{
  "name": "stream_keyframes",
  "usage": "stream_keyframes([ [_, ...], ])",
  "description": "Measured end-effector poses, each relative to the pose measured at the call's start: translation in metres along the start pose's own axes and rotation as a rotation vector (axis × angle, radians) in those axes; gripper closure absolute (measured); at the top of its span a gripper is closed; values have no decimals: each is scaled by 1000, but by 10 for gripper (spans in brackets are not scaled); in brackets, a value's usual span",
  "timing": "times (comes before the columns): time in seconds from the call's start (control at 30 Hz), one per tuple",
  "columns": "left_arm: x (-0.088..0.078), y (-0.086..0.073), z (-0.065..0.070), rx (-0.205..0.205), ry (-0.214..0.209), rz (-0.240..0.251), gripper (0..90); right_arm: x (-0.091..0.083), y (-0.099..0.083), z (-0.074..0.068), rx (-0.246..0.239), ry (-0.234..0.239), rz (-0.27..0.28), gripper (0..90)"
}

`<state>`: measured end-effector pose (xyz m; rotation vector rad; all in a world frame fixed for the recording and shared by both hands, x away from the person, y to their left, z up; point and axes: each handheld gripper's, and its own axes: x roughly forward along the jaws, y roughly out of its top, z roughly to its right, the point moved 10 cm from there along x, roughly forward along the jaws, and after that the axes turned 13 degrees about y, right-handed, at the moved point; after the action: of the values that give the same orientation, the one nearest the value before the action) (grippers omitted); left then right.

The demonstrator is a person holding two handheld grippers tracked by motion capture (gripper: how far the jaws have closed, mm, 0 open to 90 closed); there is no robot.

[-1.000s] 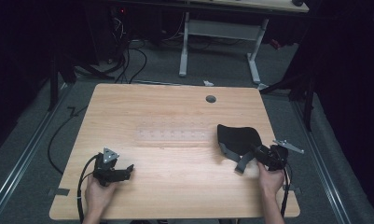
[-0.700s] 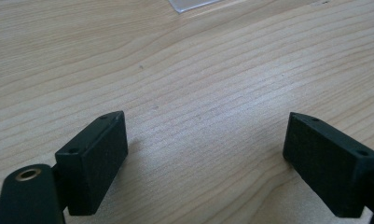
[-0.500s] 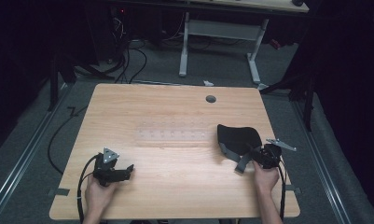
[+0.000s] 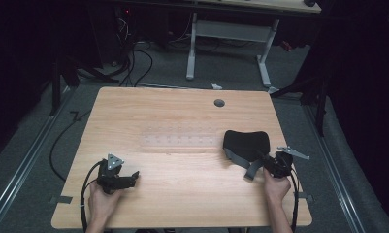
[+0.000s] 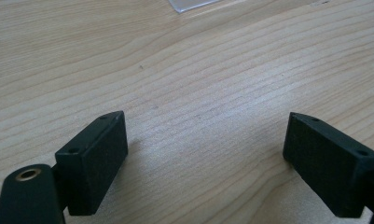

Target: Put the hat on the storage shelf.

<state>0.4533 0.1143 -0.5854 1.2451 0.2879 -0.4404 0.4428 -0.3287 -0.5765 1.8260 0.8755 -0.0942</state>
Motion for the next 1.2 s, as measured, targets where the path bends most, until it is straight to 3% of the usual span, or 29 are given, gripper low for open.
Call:
stream_keyframes([
  [0.4, 2, 0, 0, -9, 24, 2, 109, -10, -1, -2, 34, 34, 35, 861],
  [0.63, 4, 0, 0, -13, 39, 2, 84, -22, 2, -4, 7, 35, 42, 862],
  [0.9, 4, 0, 0, -14, 40, 2, 84, -31, -1, -5, 12, 33, 43, 862],
  [1.2, 3, -2, 2, -1, 29, -4, 72, -44, -4, -17, 4, 50, 29, 862],
])
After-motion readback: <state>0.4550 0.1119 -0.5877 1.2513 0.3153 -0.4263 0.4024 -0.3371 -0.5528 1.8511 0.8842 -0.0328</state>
